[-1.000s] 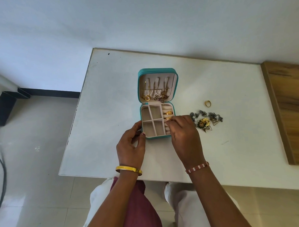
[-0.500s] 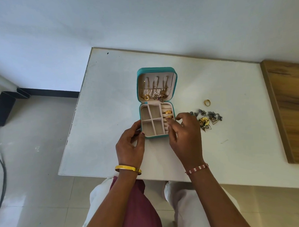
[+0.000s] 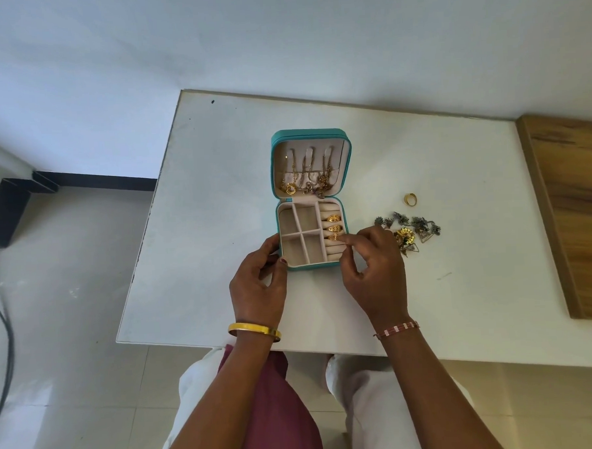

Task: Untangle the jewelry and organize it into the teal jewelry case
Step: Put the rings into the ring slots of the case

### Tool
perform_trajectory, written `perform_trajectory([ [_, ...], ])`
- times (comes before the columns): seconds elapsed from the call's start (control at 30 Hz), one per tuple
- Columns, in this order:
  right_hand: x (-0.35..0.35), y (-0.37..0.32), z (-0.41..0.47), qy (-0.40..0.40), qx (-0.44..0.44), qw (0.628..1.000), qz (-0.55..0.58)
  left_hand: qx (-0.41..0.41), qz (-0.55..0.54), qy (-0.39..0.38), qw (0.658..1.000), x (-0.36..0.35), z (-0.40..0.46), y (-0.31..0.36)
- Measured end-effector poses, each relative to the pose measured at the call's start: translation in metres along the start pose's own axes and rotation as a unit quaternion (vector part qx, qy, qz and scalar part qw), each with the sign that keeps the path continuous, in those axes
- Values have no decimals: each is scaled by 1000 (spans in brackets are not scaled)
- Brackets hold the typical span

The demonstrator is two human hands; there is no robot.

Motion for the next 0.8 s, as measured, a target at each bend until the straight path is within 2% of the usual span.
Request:
perform_trajectory([
  [0.17, 20, 15, 13, 51, -68, 993, 78, -9, 9, -3, 1000, -2, 0, 3],
  [0.3, 35, 52, 34, 72, -141, 987, 34, -16, 28, -23, 999, -10, 5, 6],
  [0.43, 42, 84, 52, 52, -181, 981, -40, -4, 34, -35, 999, -14, 7, 5],
  [0.57, 33, 99, 68, -2, -210, 973, -100, 9, 31, -25, 999, -11, 7, 6],
  [0.8, 19, 91, 71, -30, -173, 976, -131, 31, 17, 15, 999, -1, -8, 11],
])
Point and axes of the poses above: each hand's wrist, its own z-axis towards the middle knuckle, its own x-axis out of the back of the hand, y = z × x, the point moved 9 cm from there along z, towards the middle knuckle, and after that the axes turned 7 degrees about -x, right-handed, at the moved point
